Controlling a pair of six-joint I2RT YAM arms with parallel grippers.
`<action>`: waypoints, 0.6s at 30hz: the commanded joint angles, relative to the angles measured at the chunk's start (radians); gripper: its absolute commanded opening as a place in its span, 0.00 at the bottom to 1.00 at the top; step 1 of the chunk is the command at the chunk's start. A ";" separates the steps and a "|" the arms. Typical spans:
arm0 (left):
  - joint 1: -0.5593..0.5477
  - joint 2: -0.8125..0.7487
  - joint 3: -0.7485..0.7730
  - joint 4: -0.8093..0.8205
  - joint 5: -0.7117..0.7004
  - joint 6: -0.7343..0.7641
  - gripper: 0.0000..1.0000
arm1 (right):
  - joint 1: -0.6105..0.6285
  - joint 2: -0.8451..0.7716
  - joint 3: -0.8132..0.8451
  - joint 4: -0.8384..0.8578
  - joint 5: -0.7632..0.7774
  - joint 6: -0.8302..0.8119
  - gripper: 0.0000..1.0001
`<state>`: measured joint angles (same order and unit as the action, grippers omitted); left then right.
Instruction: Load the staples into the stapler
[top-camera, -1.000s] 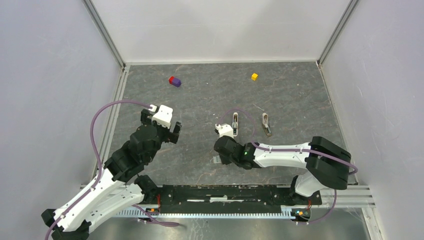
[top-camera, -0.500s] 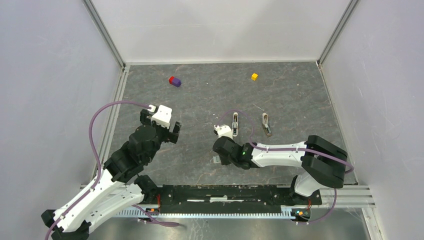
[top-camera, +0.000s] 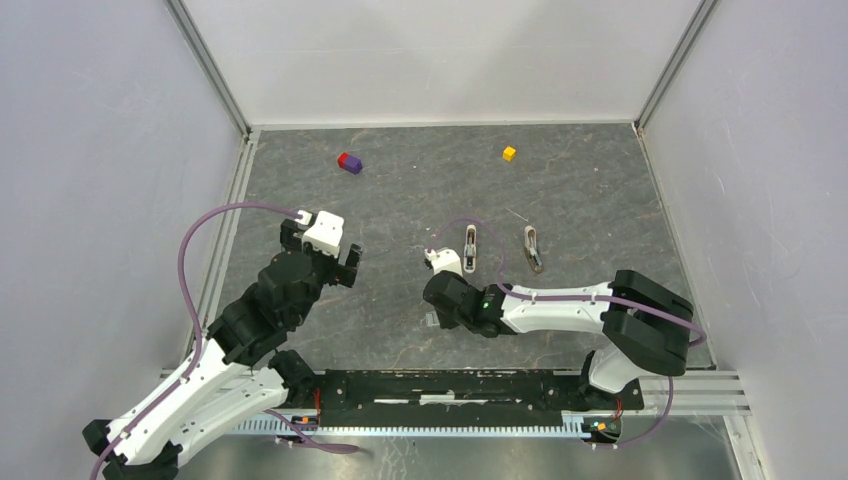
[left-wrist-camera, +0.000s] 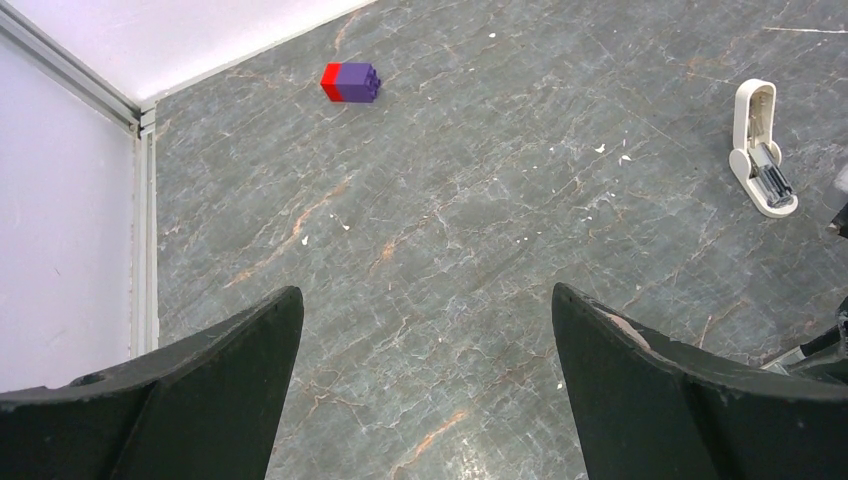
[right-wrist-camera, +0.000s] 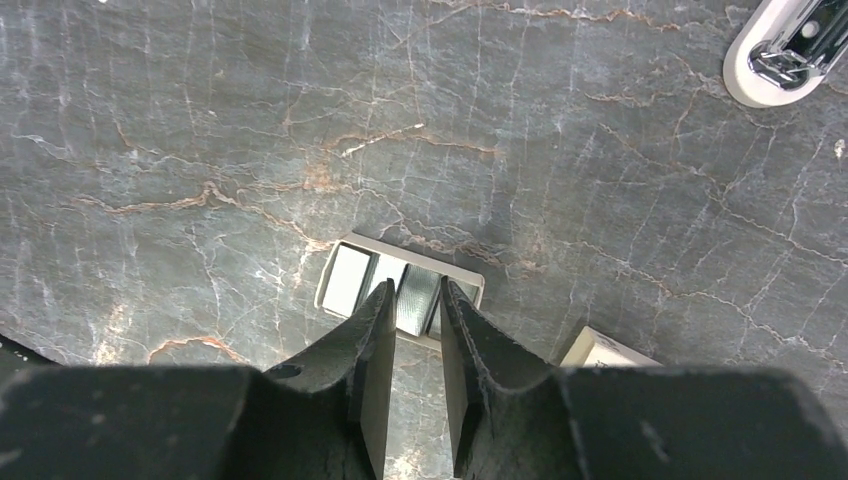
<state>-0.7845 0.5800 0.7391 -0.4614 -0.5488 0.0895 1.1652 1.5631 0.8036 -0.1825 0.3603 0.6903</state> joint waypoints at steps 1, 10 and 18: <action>0.004 -0.012 -0.003 0.044 -0.011 0.012 1.00 | 0.010 -0.031 0.037 -0.001 0.019 -0.003 0.30; 0.004 -0.015 -0.002 0.044 -0.008 0.012 1.00 | 0.011 0.004 0.033 -0.002 0.020 -0.001 0.31; 0.004 -0.016 -0.003 0.045 -0.005 0.012 1.00 | 0.011 0.024 0.038 0.006 0.012 -0.002 0.33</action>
<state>-0.7845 0.5735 0.7387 -0.4614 -0.5484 0.0898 1.1706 1.5749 0.8078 -0.1909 0.3603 0.6903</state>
